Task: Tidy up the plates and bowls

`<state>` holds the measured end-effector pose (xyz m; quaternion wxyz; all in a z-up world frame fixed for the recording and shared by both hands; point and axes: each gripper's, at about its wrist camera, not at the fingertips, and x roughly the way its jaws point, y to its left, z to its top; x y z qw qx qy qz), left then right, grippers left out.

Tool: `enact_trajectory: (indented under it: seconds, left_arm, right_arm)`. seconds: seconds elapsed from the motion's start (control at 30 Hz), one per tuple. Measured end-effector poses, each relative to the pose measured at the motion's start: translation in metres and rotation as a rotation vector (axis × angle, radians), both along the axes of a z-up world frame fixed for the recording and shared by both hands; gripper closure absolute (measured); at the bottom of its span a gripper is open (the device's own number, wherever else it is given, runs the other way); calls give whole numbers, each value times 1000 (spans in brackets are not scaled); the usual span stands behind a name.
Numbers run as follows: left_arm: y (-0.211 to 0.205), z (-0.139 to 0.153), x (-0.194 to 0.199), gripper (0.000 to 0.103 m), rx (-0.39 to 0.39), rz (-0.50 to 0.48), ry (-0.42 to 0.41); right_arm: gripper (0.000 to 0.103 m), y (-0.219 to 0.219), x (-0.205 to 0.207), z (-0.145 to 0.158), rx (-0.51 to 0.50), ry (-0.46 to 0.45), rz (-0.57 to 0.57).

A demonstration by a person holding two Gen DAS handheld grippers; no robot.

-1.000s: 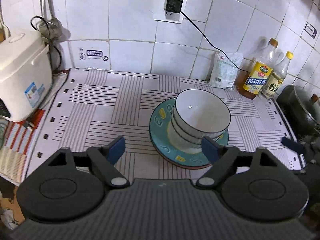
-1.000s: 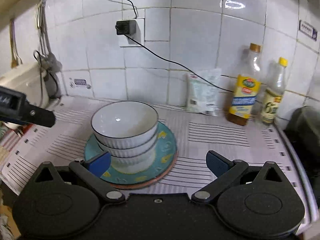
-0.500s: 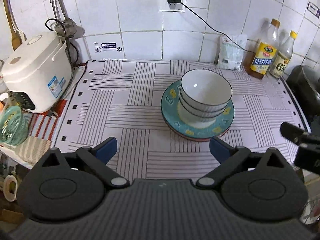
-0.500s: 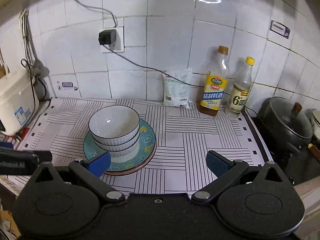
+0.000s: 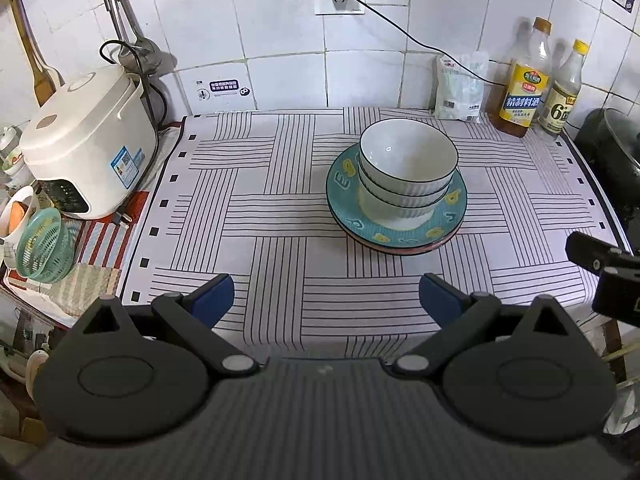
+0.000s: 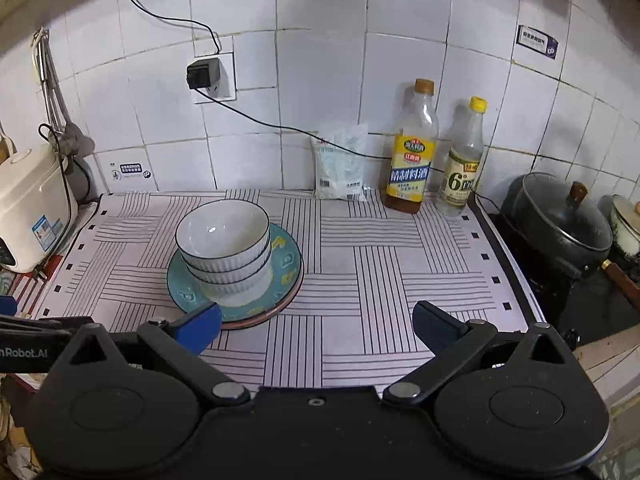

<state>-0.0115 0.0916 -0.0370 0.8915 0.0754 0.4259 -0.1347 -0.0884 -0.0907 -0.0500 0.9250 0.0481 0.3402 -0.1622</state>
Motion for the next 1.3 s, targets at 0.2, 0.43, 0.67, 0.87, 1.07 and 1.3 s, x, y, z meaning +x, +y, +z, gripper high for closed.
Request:
enact_trajectory:
  seconds: [0.2, 0.43, 0.67, 0.87, 1.07, 1.3]
  left_arm:
    - [-2, 0, -8, 3, -13, -7, -19]
    - [-4, -5, -12, 3, -9, -7, -31]
    - [0, -9, -12, 3, -9, 3, -42]
    - [1, -12, -12, 3, -5, -3, -43]
    - [1, -14, -12, 3, -7, 6, -54]
    - [2, -18, -11, 3, -27, 19, -49]
  right_arm:
    - [0, -2, -6, -3, 14, 4, 7]
    - [0, -4, -8, -10, -8, 0, -1]
    - [0, -7, -10, -9, -1, -7, -16]
    - [0, -3, -12, -9, -18, -13, -9]
    - [0, 0, -14, -11, -36, -24, -12]
    - [0, 2, -17, -13, -38, -38, -13]
